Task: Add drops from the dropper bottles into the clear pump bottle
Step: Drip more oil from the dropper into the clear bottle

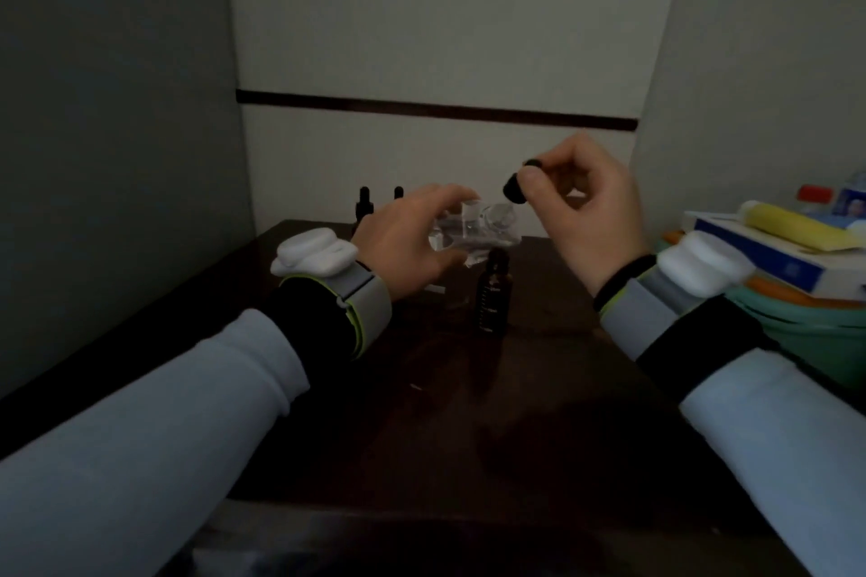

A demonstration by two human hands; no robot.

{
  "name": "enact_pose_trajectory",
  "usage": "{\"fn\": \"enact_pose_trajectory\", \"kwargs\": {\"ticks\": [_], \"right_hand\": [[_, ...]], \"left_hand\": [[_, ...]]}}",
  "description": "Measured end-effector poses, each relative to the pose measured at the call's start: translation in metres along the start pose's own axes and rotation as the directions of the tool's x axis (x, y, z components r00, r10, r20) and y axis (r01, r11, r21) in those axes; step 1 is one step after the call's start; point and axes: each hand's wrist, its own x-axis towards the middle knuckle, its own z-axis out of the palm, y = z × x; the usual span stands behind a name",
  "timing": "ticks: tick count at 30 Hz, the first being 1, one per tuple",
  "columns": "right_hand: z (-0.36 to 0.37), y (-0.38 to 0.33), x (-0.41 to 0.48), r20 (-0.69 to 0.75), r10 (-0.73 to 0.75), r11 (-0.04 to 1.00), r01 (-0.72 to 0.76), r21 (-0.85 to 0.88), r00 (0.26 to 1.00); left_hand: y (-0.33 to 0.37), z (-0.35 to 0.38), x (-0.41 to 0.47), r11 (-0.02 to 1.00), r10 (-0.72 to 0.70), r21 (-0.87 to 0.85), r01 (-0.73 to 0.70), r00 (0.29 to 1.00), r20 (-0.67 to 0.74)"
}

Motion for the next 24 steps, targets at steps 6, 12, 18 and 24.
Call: {"fn": "enact_pose_trajectory", "kwargs": {"ticks": [6, 12, 18, 24], "right_hand": [[0.0041, 0.0034, -0.0041, 0.105, 0.049, 0.994, -0.038, -0.106, 0.993], [-0.0021, 0.0063, -0.0020, 0.167, 0.068, 0.996, -0.057, -0.068, 0.984], [-0.0038, 0.0107, -0.0012, 0.170, 0.072, 0.993, -0.054, -0.106, 0.983], [-0.0023, 0.0094, -0.0029, 0.193, 0.058, 0.992, -0.035, -0.122, 0.979]], "left_hand": [[0.0028, -0.0019, -0.0020, 0.997, 0.035, 0.064, -0.036, 0.999, 0.019], [0.0014, -0.0033, -0.0019, 0.996, 0.027, 0.087, -0.030, 0.999, 0.033], [-0.0005, -0.0016, -0.0026, 0.995, -0.009, 0.096, 0.003, 0.998, 0.063], [-0.0004, -0.0010, -0.0027, 0.992, -0.025, 0.128, 0.014, 0.996, 0.087]]}}
